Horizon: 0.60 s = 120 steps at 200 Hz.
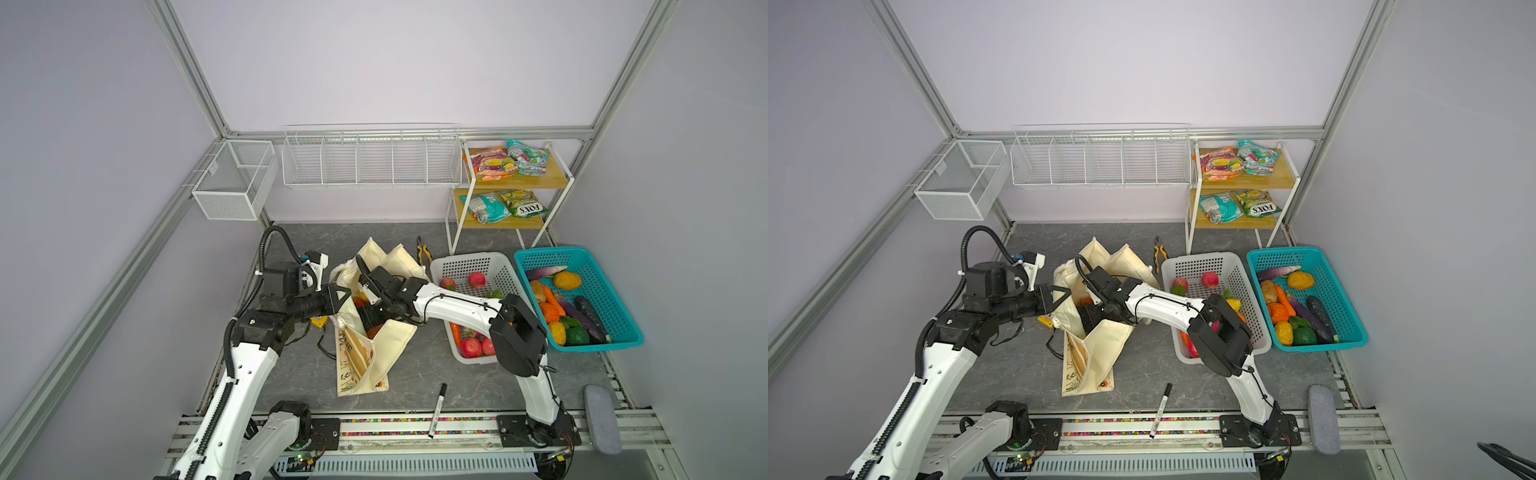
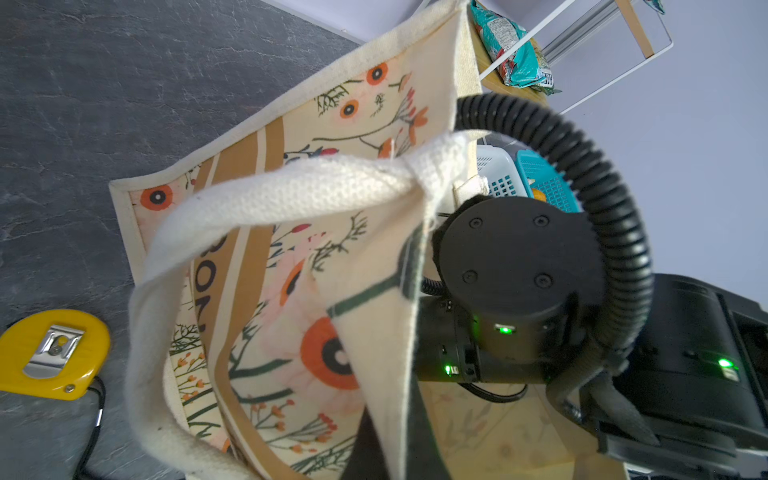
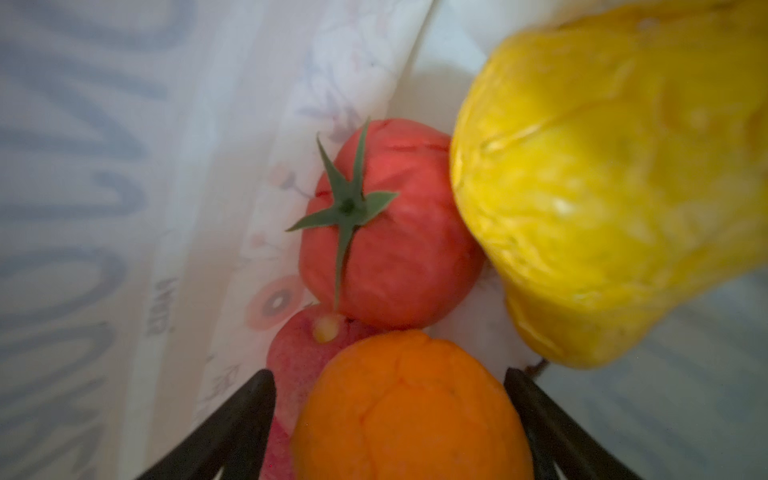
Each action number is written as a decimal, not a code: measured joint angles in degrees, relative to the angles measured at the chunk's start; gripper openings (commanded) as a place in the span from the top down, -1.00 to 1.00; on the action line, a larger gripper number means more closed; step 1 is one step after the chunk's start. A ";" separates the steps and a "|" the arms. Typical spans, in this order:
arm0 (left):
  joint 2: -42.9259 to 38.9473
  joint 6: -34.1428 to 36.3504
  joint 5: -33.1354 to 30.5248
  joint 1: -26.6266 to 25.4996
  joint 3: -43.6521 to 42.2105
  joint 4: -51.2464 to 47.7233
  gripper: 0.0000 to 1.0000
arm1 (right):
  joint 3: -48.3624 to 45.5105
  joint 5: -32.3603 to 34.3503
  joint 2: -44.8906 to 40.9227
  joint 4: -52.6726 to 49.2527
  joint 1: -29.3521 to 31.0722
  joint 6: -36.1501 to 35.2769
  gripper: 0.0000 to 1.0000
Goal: Place the food into the grocery bag and tie it
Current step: 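Open the right gripper to release the squash inside the bag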
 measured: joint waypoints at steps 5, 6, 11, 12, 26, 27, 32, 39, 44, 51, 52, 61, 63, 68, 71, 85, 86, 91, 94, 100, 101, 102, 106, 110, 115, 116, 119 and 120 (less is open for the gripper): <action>-0.02 0.00 0.00 0.00 0.00 -0.04 1.00 | 0.00 0.26 -0.17 -0.22 0.00 -0.22 -0.75; -0.04 0.00 0.00 0.00 0.00 -0.04 1.00 | 0.00 0.28 -0.20 -0.26 0.00 -0.22 -0.75; -0.09 0.00 0.00 0.00 0.00 -0.09 1.00 | 0.00 0.61 -0.48 -0.44 0.00 -0.46 -0.76; -0.11 0.00 0.00 0.00 0.00 -0.11 1.00 | 0.00 0.63 -0.52 -0.46 0.00 -0.46 -0.75; -0.22 0.00 -0.02 0.00 0.00 -0.20 1.00 | 0.00 1.53 -1.88 -1.14 0.00 -1.09 -0.75; -0.24 0.00 -0.02 0.00 0.00 -0.20 1.00 | 0.00 1.57 -2.05 -1.20 0.00 -1.16 -0.75; -0.28 0.00 -0.02 0.00 -0.02 -0.20 1.00 | 0.00 1.88 -2.84 -1.44 0.00 -1.44 -0.75; -0.31 0.02 -0.02 0.00 -0.02 -0.20 1.00 | 0.00 2.47 -4.20 -1.79 0.00 -1.88 -0.75; -0.33 0.00 -0.04 0.00 -0.04 -0.22 1.00 | 0.00 2.86 -5.33 -1.99 0.00 -2.16 -0.75; -0.33 0.00 -0.04 0.00 -0.04 -0.22 1.00 | 0.00 3.43 -7.15 -2.21 0.00 -2.69 -0.75; -0.33 0.00 -0.04 0.00 -0.04 -0.22 1.00 | 0.00 3.52 -7.45 -2.29 0.00 -2.75 -0.75; -0.35 0.00 -0.04 0.00 -0.13 -0.20 1.00 | 0.02 4.46 -10.08 -2.45 0.02 -3.45 -0.75; -0.35 0.00 -0.02 0.00 -0.17 -0.20 1.00 | 0.04 4.72 -10.56 -2.45 0.02 -3.56 -0.75; -0.39 0.00 -0.04 0.00 -0.26 -0.17 1.00 | 0.11 5.18 -11.98 -2.56 0.04 -3.91 -0.75; -0.42 0.00 -0.04 0.00 -0.33 -0.20 1.00 | 0.22 5.75 -13.05 -2.64 0.04 -4.31 -0.76; -0.52 0.00 -0.04 0.02 -0.68 -0.17 1.00 | 0.90 7.78 -17.14 -2.89 0.04 -5.55 -0.76; -0.52 0.00 -0.07 0.02 -0.70 -0.17 1.00 | 0.94 7.85 -17.33 -2.89 0.04 -5.60 -0.76; -0.55 0.00 -0.09 0.02 -0.76 -0.17 1.00 | 1.14 8.98 -18.73 -2.89 0.02 -6.03 -0.76; -0.57 0.00 -0.09 0.02 -0.79 -0.17 1.00 | 1.16 9.33 -19.50 -2.86 0.00 -6.21 -0.76; -0.57 0.00 -0.15 0.02 -0.81 -0.15 1.00 | 1.18 10.71 -21.29 -2.91 -0.07 -6.75 -0.76; -0.57 0.00 -0.17 0.02 -0.81 -0.15 1.00 | 1.18 10.91 -21.66 -2.93 -0.09 -6.84 -0.76; -0.57 0.00 -0.17 0.02 -0.83 -0.15 1.00 | 1.18 11.06 -21.84 -2.93 -0.09 -6.88 -0.76; -0.57 0.00 -0.22 0.02 -0.83 -0.15 1.00 | 1.18 12.15 -23.06 -2.97 -0.20 -7.30 -0.76; -0.57 0.00 -0.26 0.02 -0.85 -0.15 1.00 | 1.18 13.16 -24.04 -2.97 -0.37 -7.65 -0.76; -0.57 0.00 -0.33 0.02 -0.85 -0.15 1.00 | 1.11 14.45 -25.31 -2.97 -0.55 -8.07 -0.76; -0.57 0.00 -0.35 0.02 -0.85 -0.15 1.00 | 1.09 14.93 -25.70 -2.99 -0.72 -8.17 -0.76; -0.57 0.00 -0.39 0.02 -0.85 -0.13 1.00 | 1.03 15.61 -26.40 -2.99 -0.94 -8.46 -0.76; -0.57 0.00 -0.42 0.02 -0.85 -0.15 1.00 | 1.03 15.80 -26.56 -2.99 -0.98 -8.52 -0.76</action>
